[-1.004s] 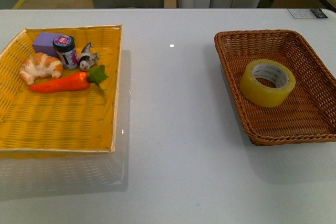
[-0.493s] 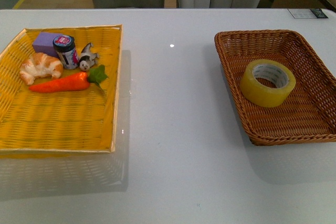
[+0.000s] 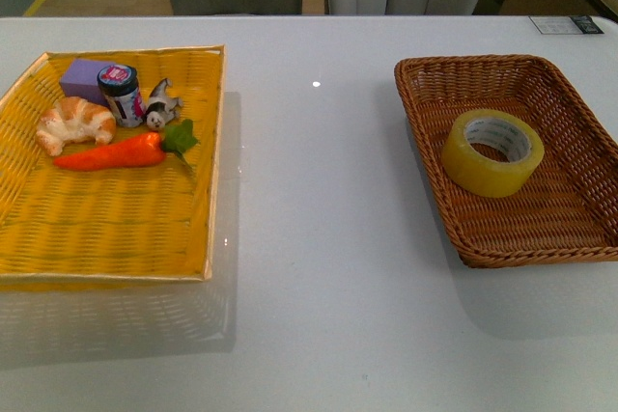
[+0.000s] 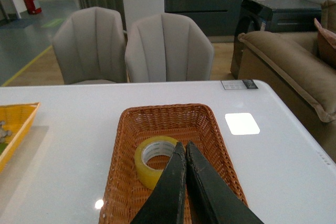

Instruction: Move tape to another basket

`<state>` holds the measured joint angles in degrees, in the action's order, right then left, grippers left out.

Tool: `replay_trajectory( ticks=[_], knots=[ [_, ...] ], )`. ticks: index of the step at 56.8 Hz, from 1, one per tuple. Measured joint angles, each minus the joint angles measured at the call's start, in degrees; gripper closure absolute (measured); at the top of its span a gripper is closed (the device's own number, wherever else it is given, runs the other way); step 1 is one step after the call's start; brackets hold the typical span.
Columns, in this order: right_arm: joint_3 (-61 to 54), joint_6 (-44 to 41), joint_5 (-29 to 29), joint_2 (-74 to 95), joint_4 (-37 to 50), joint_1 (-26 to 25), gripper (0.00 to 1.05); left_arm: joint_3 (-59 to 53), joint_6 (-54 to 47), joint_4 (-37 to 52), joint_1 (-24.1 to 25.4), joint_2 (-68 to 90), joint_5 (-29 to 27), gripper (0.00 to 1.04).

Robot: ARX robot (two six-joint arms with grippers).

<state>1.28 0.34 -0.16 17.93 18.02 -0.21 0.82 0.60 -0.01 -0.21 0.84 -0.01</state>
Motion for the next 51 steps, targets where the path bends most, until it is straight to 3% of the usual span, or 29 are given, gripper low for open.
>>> replay_trajectory(
  ticks=[27,31,46,51],
  knots=[
    [0.0,0.0,0.0,-8.2,-8.2,0.0,1.03,0.0,0.0,0.0,0.0,0.0,0.0,1.03],
    [0.0,0.0,0.2,-15.5,-17.2,0.0,1.03,0.0,0.0,0.0,0.0,0.0,0.0,1.03],
    [0.0,0.0,0.2,-17.6,-17.9,0.1,1.03,0.0,0.0,0.0,0.0,0.0,0.0,1.03],
    [0.0,-0.1,0.2,-17.6,-17.9,0.1,0.91,0.0,0.0,0.0,0.0,0.0,0.0,1.02]
  ],
)
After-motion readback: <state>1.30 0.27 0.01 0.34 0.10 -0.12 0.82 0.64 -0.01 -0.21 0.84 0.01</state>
